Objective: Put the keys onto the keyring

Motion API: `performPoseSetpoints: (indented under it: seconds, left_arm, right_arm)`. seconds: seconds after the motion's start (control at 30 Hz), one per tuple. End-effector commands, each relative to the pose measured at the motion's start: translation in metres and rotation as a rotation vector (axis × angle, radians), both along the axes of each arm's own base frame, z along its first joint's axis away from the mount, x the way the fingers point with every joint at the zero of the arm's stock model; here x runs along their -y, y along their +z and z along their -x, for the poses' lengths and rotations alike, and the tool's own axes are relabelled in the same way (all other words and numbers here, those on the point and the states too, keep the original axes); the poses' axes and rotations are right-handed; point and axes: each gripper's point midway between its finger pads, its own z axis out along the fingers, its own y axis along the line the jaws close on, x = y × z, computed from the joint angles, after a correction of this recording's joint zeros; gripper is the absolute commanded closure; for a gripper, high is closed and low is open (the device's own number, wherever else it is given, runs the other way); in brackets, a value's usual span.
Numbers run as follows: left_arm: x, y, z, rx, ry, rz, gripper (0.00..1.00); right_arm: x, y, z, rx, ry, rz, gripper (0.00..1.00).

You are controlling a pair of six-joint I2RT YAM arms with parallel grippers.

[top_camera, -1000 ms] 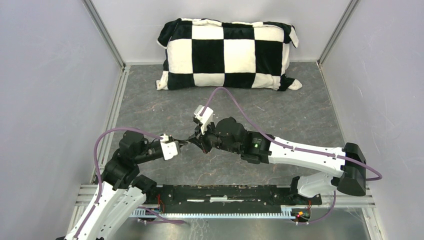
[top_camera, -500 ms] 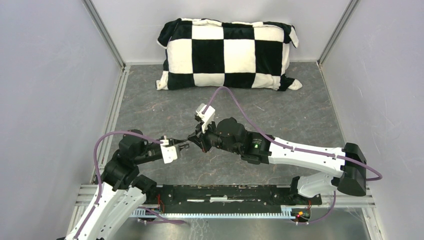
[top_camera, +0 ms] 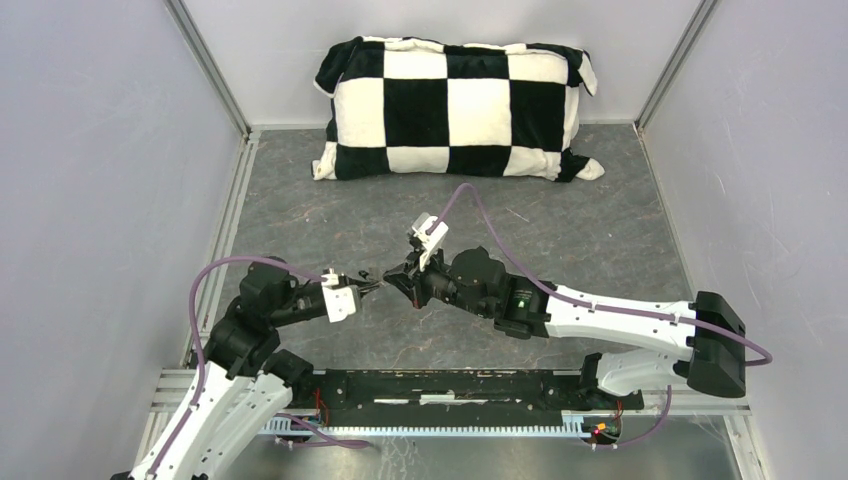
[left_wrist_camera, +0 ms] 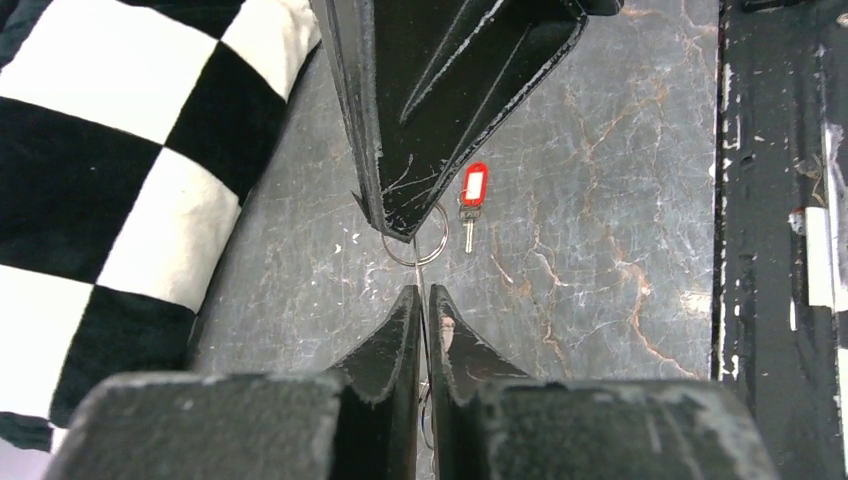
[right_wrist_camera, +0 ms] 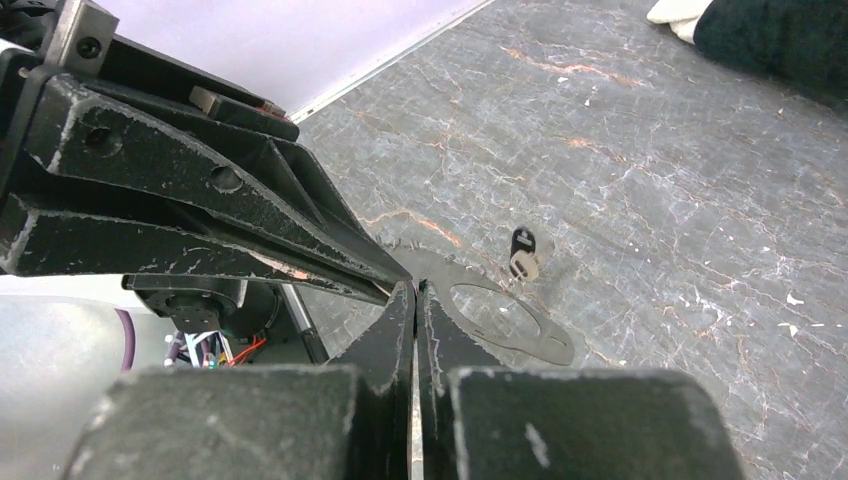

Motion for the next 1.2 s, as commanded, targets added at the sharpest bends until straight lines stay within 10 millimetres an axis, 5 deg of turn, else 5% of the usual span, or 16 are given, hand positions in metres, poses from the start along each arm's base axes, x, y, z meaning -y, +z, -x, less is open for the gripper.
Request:
performPoseSetpoints:
  seconds: [0.0, 0.2, 0.27, 0.53, 0.7, 0.87, 1.17]
  left_arm:
    - [0.012, 0.018, 0.019, -0.108, -0.073, 0.088, 0.88]
    - [0.025, 0.037, 0.042, -0.209, -0.189, 0.185, 0.46]
    - [0.027, 0.043, 0.045, -0.236, -0.201, 0.193, 0.4]
    - [0.022, 0.073, 0.053, -0.217, -0.221, 0.157, 0.4]
    - [0.018, 0.06, 0.051, -0.221, -0.202, 0.102, 0.51]
    - [0.025, 0.049, 0.057, -0.321, -0.245, 0.126, 0.48]
    - [0.029, 0.06, 0.063, -0.325, -0.298, 0.159, 0.45]
  right_arm:
    - [0.015, 0.053, -0.023, 0.076, -0.127, -0.177, 1.0]
    - [0.013, 0.057, -0.021, 0.121, -0.1, -0.177, 1.0]
    - [0.016, 0.059, -0.019, 0.164, -0.08, -0.171, 1.0]
    - [0.028, 0.068, 0.014, 0.371, 0.124, -0.132, 1.0]
    - [0.035, 0.085, 0.04, 0.497, 0.261, -0.168, 1.0]
    - [0.029, 0.09, 0.067, 0.567, 0.428, -0.178, 1.0]
    - [0.02, 0.084, 0.081, 0.567, 0.537, -0.153, 1.0]
